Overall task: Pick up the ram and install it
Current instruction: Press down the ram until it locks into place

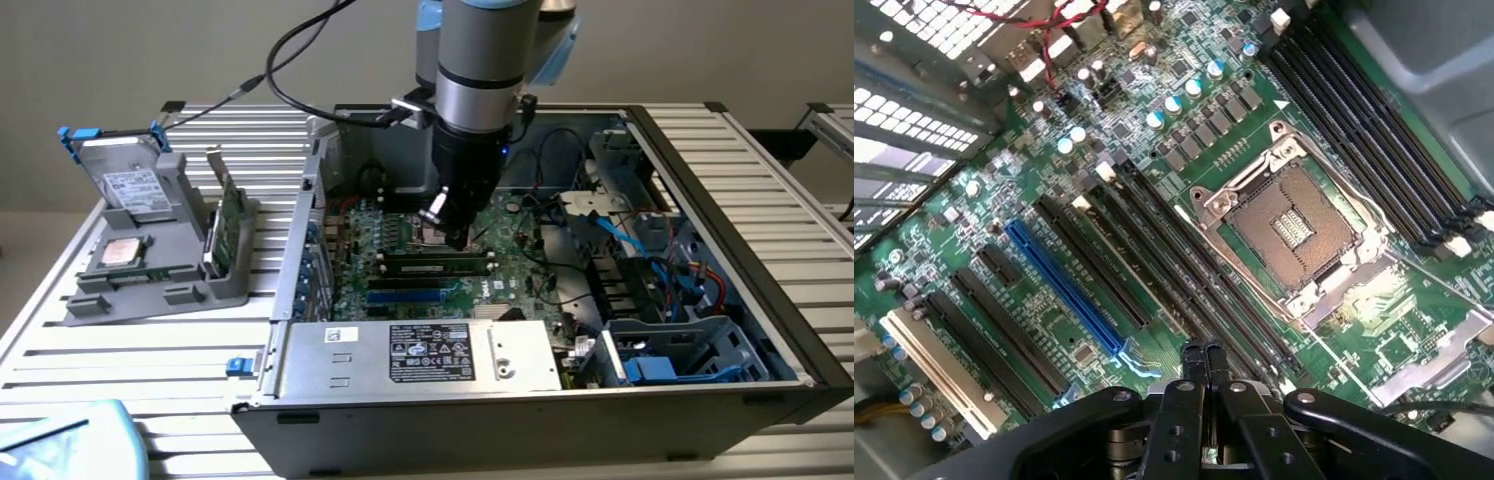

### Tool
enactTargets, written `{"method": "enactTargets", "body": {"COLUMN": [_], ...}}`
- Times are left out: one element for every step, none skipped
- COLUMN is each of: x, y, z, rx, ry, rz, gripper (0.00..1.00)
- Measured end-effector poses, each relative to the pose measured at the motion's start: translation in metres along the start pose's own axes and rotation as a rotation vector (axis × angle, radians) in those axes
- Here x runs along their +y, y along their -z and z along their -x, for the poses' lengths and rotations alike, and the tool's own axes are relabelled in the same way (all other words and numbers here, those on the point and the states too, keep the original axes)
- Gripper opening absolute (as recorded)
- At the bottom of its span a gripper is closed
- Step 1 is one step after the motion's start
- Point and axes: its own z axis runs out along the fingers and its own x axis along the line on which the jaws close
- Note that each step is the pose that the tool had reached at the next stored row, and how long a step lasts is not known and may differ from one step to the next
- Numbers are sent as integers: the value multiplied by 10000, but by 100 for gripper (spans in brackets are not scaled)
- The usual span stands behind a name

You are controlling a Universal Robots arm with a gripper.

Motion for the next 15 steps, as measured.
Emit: {"method": "enactTargets", "body": {"x": [0, 0, 0, 0, 0, 0, 0, 0, 0, 0, -1, -1, -1, -1, -1], "y": [-3, -6, -9, -12, -15, -19, -22, -25, -28, -32, -35, -39, -42, -46, -49], "z": [0, 0, 0, 0, 0, 0, 0, 0, 0, 0, 0, 0, 0, 1, 1], "rx": [-2, -5, -8, -10, -13, -16, -18, -21, -24, -27, -29, -32, -34, -38, -40], "ry": [-165, -336, -504, -675, -854, -1032, -1191, -1367, -1538, -1714, -1887, -2070, -2235, -2413, -2598], "rz": [1, 3, 4, 5, 7, 8, 9, 11, 12, 14, 15, 16, 17, 19, 20], "gripper": [11, 11, 11, 11, 11, 11, 11, 11, 11, 11, 11, 11, 11, 11, 11]}}
